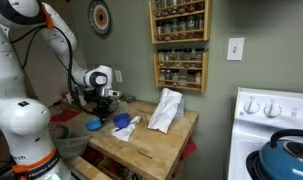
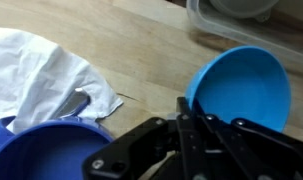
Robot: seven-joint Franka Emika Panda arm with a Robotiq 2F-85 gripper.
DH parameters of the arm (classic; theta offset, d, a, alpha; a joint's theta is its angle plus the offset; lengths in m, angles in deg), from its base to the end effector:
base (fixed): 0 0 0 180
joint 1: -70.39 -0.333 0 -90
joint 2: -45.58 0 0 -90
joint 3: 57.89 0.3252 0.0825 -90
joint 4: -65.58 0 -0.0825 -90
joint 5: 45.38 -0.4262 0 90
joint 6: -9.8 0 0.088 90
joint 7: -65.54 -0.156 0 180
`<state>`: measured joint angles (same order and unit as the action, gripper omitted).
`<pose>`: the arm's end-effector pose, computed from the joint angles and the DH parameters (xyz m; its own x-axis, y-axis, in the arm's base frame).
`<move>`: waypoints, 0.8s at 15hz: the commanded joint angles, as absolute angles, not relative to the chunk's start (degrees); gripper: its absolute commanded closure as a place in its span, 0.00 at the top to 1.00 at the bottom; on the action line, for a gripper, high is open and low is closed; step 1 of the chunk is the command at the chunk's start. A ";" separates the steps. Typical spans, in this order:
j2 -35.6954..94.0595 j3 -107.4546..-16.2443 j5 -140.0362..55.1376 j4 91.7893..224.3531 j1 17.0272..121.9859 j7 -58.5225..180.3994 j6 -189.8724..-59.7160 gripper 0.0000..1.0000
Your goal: Pour some water from the blue bowl into the orange bowl then pour some water from the orange bowl into the blue cup
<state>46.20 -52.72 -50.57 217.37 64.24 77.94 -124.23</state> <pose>0.3865 0.0819 0.1506 0.8996 0.3353 -0.2800 0.3184 -0.9421 -0.1052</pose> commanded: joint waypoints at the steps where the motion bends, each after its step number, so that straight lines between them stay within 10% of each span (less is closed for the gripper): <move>1: 44.99 -52.34 -49.69 218.10 64.23 75.55 -126.88 0.05; 2: 45.05 -52.37 -49.55 218.02 64.28 75.26 -126.78 0.30; 12: 49.21 -51.83 -54.11 214.56 63.46 72.42 -125.19 0.93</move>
